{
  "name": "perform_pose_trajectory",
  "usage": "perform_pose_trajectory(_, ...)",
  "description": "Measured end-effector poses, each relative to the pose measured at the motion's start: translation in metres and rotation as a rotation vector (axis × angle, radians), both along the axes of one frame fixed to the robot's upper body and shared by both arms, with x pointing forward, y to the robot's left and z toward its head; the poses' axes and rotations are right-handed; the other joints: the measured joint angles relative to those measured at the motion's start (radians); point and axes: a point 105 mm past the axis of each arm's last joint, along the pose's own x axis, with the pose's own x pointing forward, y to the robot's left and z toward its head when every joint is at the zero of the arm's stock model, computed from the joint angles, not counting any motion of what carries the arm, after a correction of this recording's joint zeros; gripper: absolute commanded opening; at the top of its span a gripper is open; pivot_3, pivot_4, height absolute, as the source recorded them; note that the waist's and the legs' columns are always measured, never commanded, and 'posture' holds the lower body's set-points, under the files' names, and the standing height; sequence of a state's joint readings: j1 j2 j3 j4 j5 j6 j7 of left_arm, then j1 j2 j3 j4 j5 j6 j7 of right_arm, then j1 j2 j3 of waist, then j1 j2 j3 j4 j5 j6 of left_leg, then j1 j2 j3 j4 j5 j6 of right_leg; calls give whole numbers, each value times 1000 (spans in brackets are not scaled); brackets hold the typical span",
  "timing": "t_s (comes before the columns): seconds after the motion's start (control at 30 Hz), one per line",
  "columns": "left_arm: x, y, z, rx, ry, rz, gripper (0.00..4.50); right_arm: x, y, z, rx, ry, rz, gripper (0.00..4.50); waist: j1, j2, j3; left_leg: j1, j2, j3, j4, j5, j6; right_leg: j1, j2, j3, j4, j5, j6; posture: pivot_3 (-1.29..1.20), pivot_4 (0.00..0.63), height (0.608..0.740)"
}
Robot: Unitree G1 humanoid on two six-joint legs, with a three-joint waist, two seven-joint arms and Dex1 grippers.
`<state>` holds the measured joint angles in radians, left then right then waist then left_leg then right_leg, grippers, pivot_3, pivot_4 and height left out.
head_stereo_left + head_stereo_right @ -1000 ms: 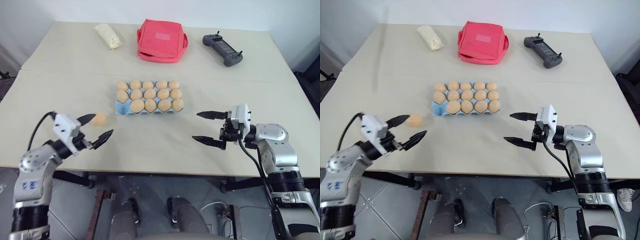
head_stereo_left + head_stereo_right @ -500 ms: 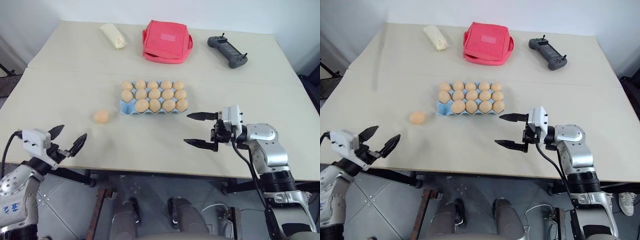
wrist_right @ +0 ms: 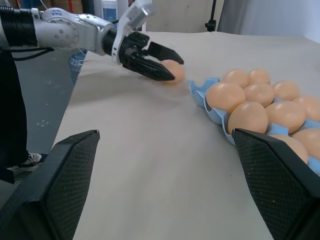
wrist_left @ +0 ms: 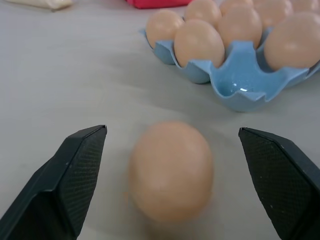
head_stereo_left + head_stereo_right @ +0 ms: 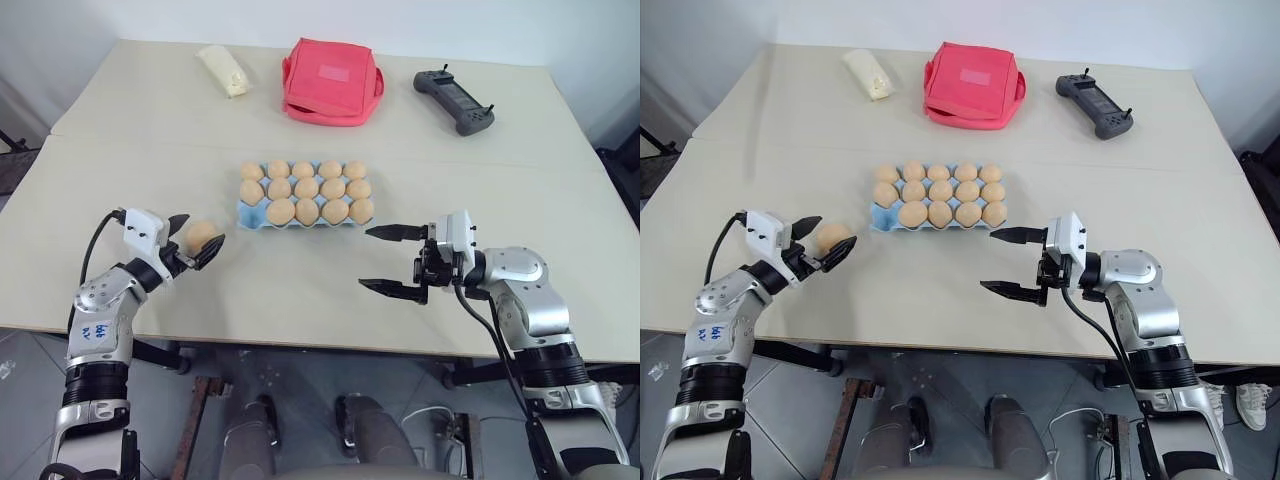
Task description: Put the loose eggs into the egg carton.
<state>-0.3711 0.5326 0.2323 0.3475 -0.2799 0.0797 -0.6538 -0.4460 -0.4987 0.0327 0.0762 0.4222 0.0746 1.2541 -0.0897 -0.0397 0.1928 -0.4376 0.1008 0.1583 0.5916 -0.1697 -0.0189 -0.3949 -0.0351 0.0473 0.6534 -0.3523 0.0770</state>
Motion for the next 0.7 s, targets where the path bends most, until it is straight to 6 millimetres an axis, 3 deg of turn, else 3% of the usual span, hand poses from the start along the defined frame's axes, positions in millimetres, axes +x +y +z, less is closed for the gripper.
perform_pose_trajectory(0.13, 0, -3, -6, 8, 22, -27, 2960, 1, 0, 0, 7, 0, -15, 4500, 6, 0, 0, 0, 1, 0, 0, 0, 0, 0, -1, 0, 0, 0, 0, 0, 150, 740)
perform_pose_trajectory(0.2, -2, -4, -3, 2, 19, -48, 2657, 1, 1, 1, 9, -3, -20, 4500, 7, 0, 0, 0, 1, 0, 0, 0, 0, 0, -1, 0, 1, 0, 0, 0, 150, 740)
perform_pose_trajectory(0.37, -2, -16, 16, -10, -39, -117, 2657, 1, 0, -2, 11, 5, -32, 4500, 10, 0, 0, 0, 0, 0, 0, 0, 0, 1, -2, -1, 0, 0, 0, 0, 150, 740)
perform_pose_trajectory(0.53, 12, -55, 48, -63, -138, -218, 2657, 1, -1, -4, 14, 11, -43, 4500, 22, 0, 0, -1, -2, -1, 3, 0, 1, 1, -2, -2, 1, 0, 1, 0, 150, 740)
perform_pose_trajectory(0.63, 18, -72, 53, -72, -146, -259, 2657, 1, 0, -3, 17, 8, -45, 4500, 27, 0, 0, 0, -2, 0, 4, 0, 1, 1, -1, 0, 1, 1, 2, 0, 150, 740)
perform_pose_trajectory(0.7, 27, -75, 47, -80, -115, -257, 3226, 2, 1, -3, 25, 7, -53, 4500, 28, 0, 0, 0, -2, 0, 5, 0, 1, 1, 2, 0, 1, 1, 2, 0, 150, 740)
